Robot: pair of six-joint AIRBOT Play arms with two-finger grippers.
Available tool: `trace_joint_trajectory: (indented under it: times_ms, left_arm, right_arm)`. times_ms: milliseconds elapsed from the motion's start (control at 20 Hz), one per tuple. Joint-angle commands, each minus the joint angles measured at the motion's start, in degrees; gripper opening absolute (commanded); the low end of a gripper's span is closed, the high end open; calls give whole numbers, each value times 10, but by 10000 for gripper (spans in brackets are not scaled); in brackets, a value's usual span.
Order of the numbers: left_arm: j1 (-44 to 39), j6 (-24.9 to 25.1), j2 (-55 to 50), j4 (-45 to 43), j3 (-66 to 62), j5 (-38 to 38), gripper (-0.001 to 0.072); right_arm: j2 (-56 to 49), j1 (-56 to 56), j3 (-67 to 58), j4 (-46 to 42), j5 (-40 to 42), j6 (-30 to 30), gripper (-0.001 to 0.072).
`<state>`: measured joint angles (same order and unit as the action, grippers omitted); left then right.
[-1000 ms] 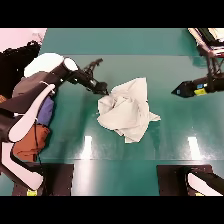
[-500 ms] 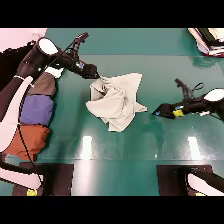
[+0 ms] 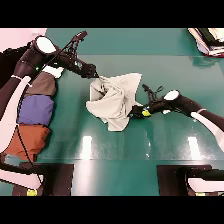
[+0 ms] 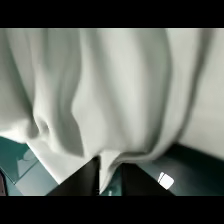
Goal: Fold the shirts.
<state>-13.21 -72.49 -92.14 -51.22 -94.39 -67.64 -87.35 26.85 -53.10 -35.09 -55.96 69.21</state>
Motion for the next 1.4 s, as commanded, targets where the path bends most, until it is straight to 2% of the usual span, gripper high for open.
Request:
trace_joint_trajectory:
  times_ms: [0,50,200,400,600,850,1100,1350]
  left_arm:
    - [0,-12,10,-14,-1,-2,21]
    - [0,-13,22,-29,-1,3,20]
    - [0,-31,78,-76,-3,26,21]
    - [0,-29,210,-93,-12,47,21]
    - [0,-31,341,-78,-50,38,21]
    - [0,-40,435,-40,-90,26,21]
    - [0,-43,420,-37,-76,-44,21]
    - [-20,-51,370,-43,110,-114,21]
  right_arm:
    - [-41,24,-46,3,2,-3,38]
    - [-39,22,-52,0,3,-3,14]
    - [4,6,-75,-48,-6,-2,13]
    - [132,-47,-158,-112,-56,0,13]
    - [256,-107,-297,-151,-101,13,13]
    - [328,-143,-445,-162,-142,24,12]
    - [289,-161,-535,-252,-240,94,12]
    - [173,-118,-460,-251,-327,113,13]
